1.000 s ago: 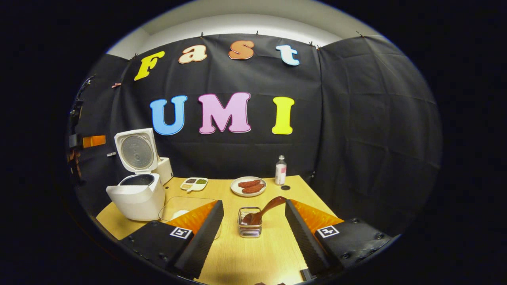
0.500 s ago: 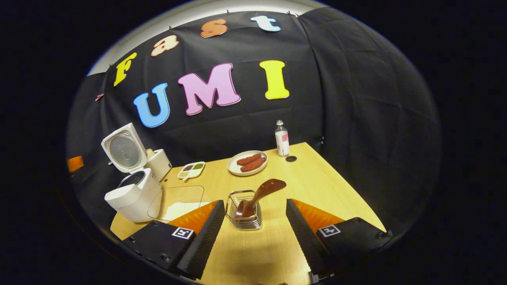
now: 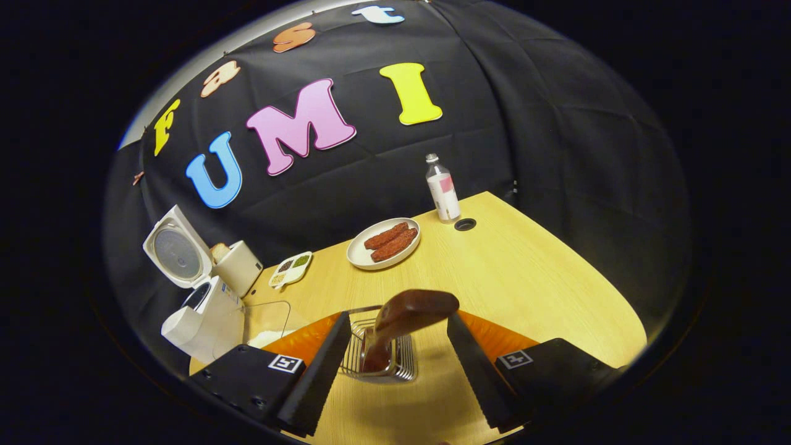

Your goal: Close the left gripper, press the button to open the rice cooker; take a wooden spoon from the chopstick holder with the right hand, scoop a spoonful of rice and pour it into the rice cooker, then put the wooden spoon back into the chopstick holder.

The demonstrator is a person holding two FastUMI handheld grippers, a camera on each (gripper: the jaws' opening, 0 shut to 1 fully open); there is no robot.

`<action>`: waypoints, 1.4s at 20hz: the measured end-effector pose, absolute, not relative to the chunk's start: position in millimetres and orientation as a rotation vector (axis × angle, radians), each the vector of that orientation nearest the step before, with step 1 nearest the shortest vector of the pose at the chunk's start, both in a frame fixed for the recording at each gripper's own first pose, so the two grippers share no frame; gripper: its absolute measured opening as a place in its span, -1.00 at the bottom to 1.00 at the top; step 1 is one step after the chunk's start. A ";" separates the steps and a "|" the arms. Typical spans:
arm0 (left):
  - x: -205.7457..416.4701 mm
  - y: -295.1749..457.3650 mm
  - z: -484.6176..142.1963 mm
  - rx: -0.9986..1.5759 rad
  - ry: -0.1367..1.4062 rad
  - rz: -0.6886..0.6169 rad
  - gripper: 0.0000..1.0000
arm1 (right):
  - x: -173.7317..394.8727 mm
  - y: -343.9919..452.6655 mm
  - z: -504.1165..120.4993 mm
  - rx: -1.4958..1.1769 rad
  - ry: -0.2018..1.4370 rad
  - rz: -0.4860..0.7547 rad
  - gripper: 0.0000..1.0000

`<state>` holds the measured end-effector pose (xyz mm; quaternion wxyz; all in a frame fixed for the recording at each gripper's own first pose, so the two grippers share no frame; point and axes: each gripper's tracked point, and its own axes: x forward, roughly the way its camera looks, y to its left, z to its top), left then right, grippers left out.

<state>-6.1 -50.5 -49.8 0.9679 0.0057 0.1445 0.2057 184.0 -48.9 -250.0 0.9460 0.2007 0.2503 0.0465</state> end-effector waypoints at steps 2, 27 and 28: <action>-12.0 -53.1 -60.7 0.002 0.327 0.443 0.97 | 196.3 -42.3 -252.0 0.457 0.516 0.109 0.96; -8.3 -13.4 -110.3 -0.041 0.304 0.271 0.96 | 218.4 13.0 -104.3 0.436 0.411 0.106 -0.43; -7.6 -9.5 -108.4 -0.019 0.292 0.255 0.92 | 217.7 24.9 -94.6 0.440 0.398 0.113 -0.43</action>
